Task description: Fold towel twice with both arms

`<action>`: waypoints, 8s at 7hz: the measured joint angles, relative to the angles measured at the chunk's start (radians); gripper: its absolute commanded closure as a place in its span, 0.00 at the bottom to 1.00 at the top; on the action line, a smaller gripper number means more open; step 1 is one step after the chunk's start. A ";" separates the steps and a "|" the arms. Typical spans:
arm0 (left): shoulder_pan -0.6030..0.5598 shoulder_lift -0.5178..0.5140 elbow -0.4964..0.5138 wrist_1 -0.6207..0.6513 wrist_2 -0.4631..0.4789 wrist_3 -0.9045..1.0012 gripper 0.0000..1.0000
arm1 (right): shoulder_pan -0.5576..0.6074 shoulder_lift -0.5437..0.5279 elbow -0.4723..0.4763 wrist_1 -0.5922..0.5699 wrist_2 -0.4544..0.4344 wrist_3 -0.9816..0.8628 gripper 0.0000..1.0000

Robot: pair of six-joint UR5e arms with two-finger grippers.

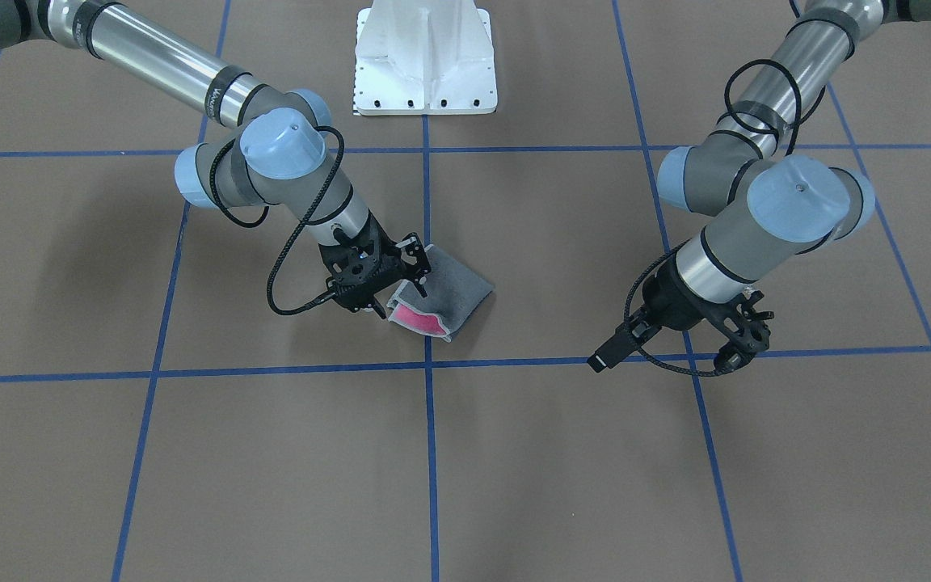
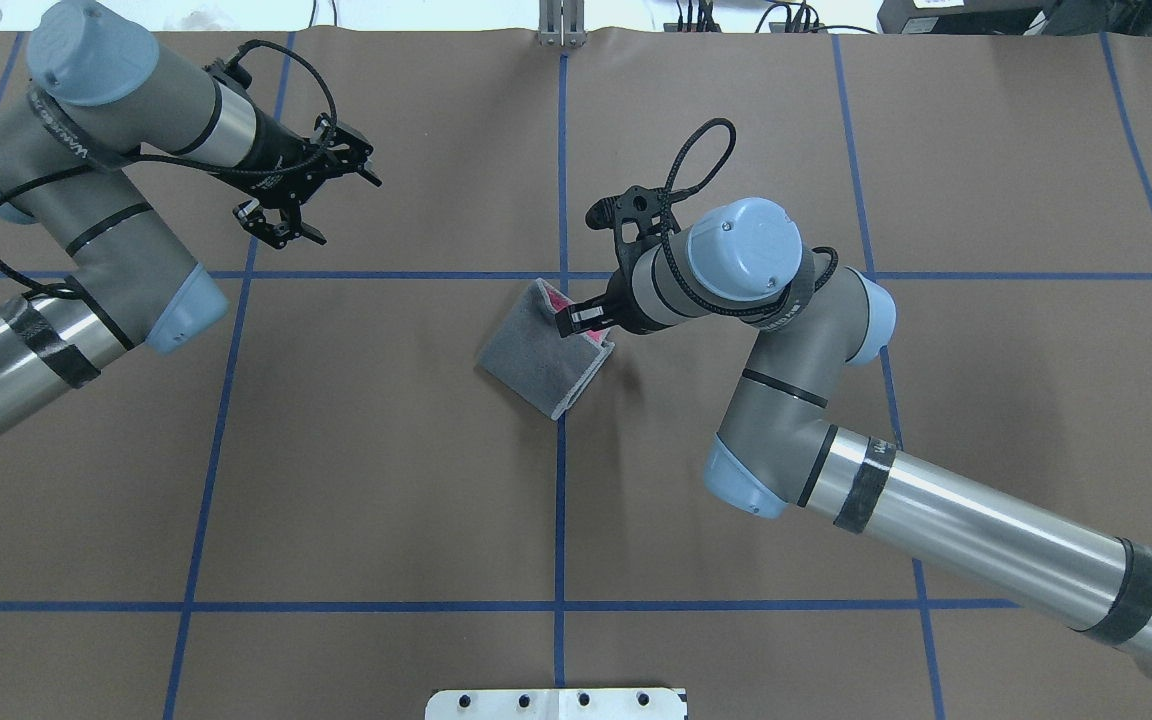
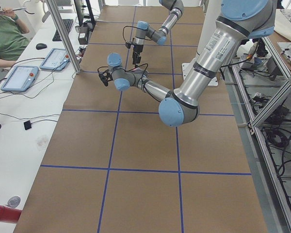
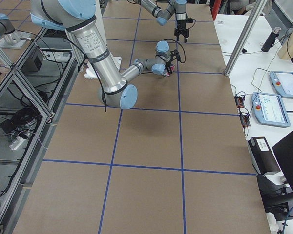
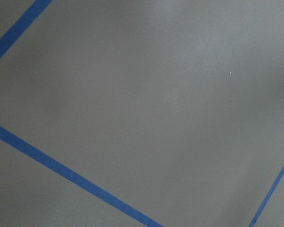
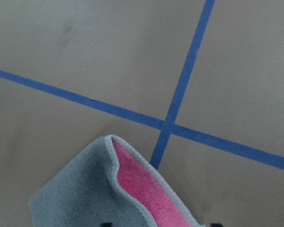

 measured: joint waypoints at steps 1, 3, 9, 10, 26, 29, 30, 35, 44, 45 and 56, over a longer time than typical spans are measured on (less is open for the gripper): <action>0.000 0.001 0.001 0.000 0.000 0.001 0.00 | -0.007 0.000 -0.008 0.000 -0.011 -0.008 0.53; 0.000 0.001 0.003 0.000 0.000 0.001 0.00 | -0.015 0.002 -0.019 0.000 -0.020 -0.017 0.65; 0.003 0.002 0.009 0.000 0.001 0.001 0.00 | -0.030 0.000 -0.022 -0.004 -0.022 -0.019 1.00; 0.004 0.002 0.011 0.000 0.001 0.000 0.00 | -0.031 -0.002 -0.022 -0.003 -0.022 -0.019 1.00; -0.006 -0.001 0.008 -0.001 0.001 0.011 0.00 | 0.200 0.041 -0.022 -0.109 0.087 -0.012 0.01; -0.143 0.088 0.005 0.010 -0.038 0.379 0.00 | 0.391 0.012 -0.017 -0.358 0.217 -0.316 0.00; -0.208 0.151 0.005 0.018 -0.043 0.591 0.00 | 0.452 0.003 -0.009 -0.481 0.236 -0.446 0.00; -0.521 0.313 -0.003 0.301 -0.036 1.547 0.00 | 0.836 -0.232 -0.003 -0.736 0.432 -1.071 0.00; -0.699 0.536 -0.171 0.498 -0.067 1.822 0.00 | 1.012 -0.494 0.063 -0.737 0.385 -1.130 0.00; -0.697 0.563 -0.265 0.603 -0.067 1.821 0.00 | 1.019 -0.508 0.082 -0.755 0.420 -1.130 0.00; -0.678 0.634 -0.374 0.737 -0.074 1.819 0.00 | 1.034 -0.682 0.285 -0.749 0.493 -1.024 0.00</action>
